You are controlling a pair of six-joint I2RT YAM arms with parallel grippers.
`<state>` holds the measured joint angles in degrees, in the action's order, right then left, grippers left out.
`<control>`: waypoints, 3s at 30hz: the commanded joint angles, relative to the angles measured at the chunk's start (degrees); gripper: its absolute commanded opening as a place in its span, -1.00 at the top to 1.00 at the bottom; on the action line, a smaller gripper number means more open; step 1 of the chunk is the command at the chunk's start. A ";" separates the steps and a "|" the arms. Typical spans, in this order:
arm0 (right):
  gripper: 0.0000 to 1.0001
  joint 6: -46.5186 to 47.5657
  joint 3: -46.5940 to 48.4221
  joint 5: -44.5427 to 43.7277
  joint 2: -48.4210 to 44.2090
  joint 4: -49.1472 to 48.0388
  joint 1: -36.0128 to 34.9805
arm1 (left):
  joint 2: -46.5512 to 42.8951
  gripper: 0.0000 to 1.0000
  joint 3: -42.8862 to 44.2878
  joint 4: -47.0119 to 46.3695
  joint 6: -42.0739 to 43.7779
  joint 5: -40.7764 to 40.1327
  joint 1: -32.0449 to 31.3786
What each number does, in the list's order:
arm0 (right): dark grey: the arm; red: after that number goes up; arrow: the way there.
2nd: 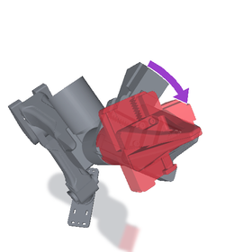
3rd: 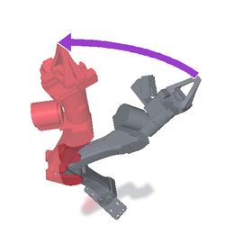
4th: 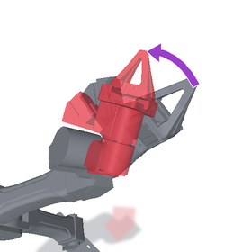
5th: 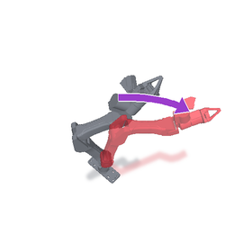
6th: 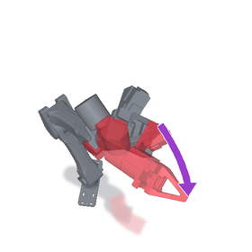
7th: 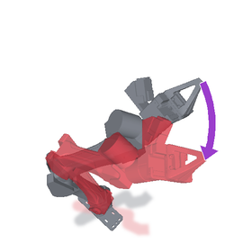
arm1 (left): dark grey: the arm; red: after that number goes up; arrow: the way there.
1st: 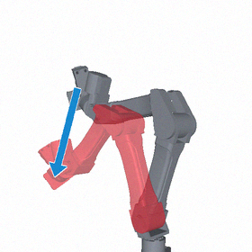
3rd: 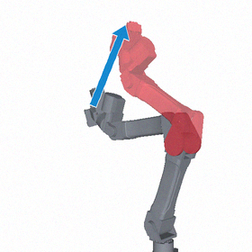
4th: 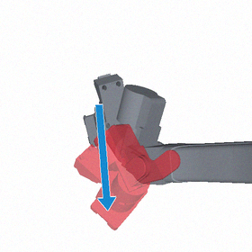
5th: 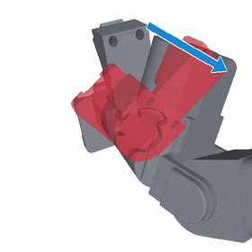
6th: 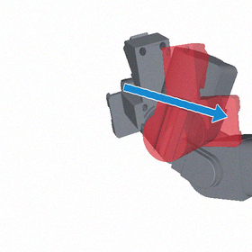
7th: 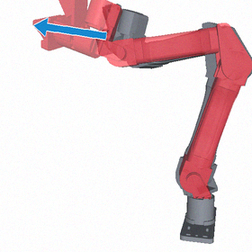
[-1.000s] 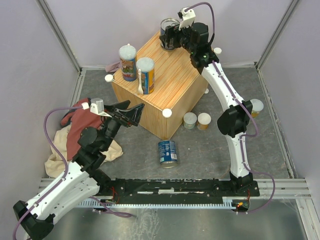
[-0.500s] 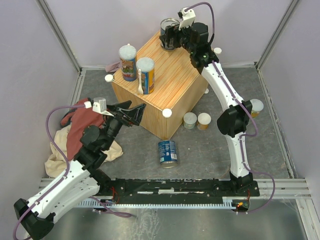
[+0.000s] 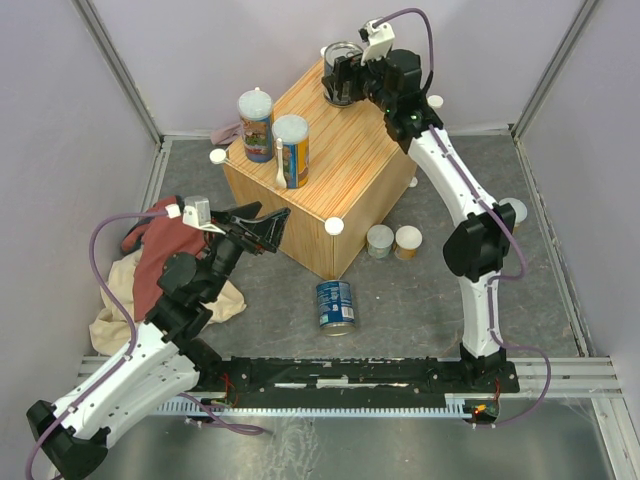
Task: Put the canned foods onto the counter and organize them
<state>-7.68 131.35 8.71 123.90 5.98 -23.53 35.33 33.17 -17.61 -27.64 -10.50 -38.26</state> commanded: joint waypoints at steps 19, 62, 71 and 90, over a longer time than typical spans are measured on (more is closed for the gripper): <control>-0.99 -0.04 -5.68 -2.27 -11.40 -8.54 -0.22 | 0.05 -0.98 2.25 -0.79 -2.37 -0.16 0.12; -0.99 5.92 -33.30 -22.12 -32.45 -5.24 -7.20 | -1.16 -0.99 2.11 -0.17 -3.14 0.52 0.09; -0.99 -2.64 -33.54 -16.45 -32.08 -5.41 -1.23 | -0.26 -0.99 2.87 -0.15 -2.86 1.01 0.10; -0.68 -0.24 -11.71 -7.99 -15.05 -1.85 -1.24 | -0.57 -0.99 2.76 0.08 -3.91 0.64 -0.06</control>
<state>-7.38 111.90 -2.57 103.83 10.13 -25.06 35.14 33.47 -16.12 -29.41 -10.11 -38.26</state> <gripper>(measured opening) 0.938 0.994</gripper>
